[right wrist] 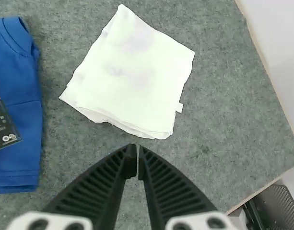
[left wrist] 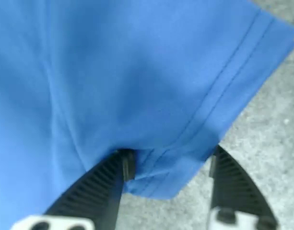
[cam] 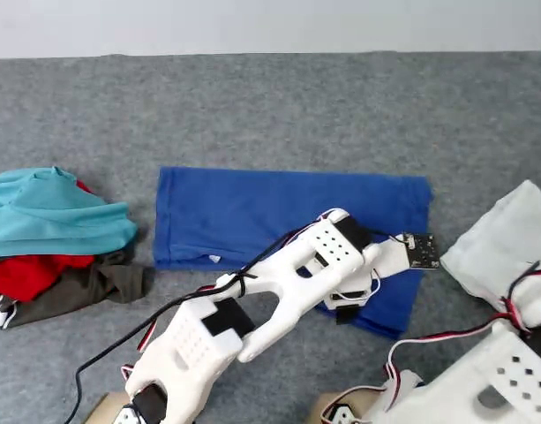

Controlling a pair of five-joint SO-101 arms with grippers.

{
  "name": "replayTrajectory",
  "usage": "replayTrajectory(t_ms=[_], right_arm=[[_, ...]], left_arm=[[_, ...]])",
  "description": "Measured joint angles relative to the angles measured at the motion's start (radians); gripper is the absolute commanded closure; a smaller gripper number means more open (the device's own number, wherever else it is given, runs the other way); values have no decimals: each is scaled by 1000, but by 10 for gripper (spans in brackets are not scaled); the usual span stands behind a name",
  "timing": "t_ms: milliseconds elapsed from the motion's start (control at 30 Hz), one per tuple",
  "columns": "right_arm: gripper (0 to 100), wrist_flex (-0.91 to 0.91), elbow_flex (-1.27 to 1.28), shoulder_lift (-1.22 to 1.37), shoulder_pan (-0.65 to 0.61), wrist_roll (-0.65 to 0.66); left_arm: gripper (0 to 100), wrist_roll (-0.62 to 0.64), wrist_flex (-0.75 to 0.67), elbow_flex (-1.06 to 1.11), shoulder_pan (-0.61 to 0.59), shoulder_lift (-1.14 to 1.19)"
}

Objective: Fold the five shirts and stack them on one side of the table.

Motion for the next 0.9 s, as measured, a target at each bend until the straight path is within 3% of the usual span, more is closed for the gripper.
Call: replayTrajectory(t_ms=[300, 700, 900], right_arm=[[988, 0, 0, 0, 0, 0], [988, 0, 0, 0, 0, 0], [988, 0, 0, 0, 0, 0]], left_arm=[[993, -2, 127, -192, 23, 127], [994, -2, 299, -442, 20, 161], [994, -2, 318, -582, -29, 186]])
